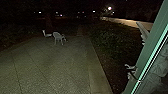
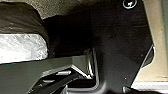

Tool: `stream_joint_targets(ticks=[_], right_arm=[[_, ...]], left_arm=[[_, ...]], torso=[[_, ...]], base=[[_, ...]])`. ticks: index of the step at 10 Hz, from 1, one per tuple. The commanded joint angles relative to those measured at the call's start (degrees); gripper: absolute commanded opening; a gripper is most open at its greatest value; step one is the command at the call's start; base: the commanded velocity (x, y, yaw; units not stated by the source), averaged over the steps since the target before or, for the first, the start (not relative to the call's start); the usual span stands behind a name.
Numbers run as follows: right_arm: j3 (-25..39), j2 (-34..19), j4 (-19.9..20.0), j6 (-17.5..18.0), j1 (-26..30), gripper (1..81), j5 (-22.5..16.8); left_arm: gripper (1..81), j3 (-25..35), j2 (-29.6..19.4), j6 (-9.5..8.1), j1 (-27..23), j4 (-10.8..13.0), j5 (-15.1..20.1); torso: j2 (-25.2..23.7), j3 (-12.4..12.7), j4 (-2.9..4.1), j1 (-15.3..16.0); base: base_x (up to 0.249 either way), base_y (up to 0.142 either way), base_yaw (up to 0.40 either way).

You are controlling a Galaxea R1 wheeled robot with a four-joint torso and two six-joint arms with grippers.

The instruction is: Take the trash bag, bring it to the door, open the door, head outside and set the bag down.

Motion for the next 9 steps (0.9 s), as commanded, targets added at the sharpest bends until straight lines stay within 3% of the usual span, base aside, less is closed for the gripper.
stream_joint_targets(ticks=[1,5,9], right_arm=[[0.29,0.27,-0.05,-0.07,1.41,81.1,-3.22],[0.38,0.27,-0.05,-0.07,1.5,81.1,-3.31],[0.38,0.27,-0.05,-0.07,1.41,81.1,-3.31]], left_arm=[[1.0,-0.08,-0.33,0.14,-2.59,-0.27,3.52],[1.0,0.01,-0.33,0.14,-2.49,-0.18,3.52],[1.0,-0.08,-0.42,0.14,-2.58,-0.18,3.43]], torso=[[0.0,0.0,0.0,0.02],[0.0,0.0,0.0,0.0],[0.0,0.0,0.0,-0.09]], base=[[0.0,0.0,0.0],[0.0,0.0,0.0],[0.103,0.0,0.0]])
